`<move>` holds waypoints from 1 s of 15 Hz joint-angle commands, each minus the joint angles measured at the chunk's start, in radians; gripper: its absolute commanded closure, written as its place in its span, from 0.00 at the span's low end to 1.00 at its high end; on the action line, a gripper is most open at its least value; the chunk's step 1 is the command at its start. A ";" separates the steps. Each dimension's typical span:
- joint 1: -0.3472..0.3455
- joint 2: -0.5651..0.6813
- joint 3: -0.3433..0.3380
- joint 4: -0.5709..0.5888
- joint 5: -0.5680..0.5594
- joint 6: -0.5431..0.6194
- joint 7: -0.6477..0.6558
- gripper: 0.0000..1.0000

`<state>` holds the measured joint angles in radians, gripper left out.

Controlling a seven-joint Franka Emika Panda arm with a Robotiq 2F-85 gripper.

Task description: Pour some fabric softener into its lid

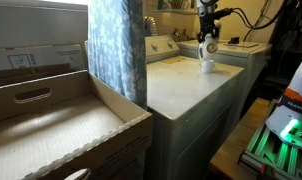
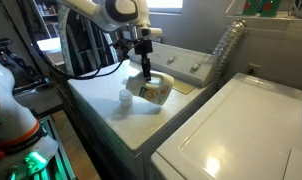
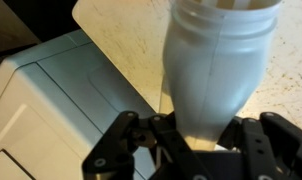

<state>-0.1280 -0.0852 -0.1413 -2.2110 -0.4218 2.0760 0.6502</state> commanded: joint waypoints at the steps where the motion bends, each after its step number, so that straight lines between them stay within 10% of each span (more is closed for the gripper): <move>1: -0.021 -0.043 -0.001 -0.010 0.022 0.014 -0.046 1.00; 15: -0.072 -0.010 -0.046 0.029 0.281 -0.007 -0.163 1.00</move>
<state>-0.1809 -0.0782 -0.1711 -2.2059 -0.2024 2.0860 0.5358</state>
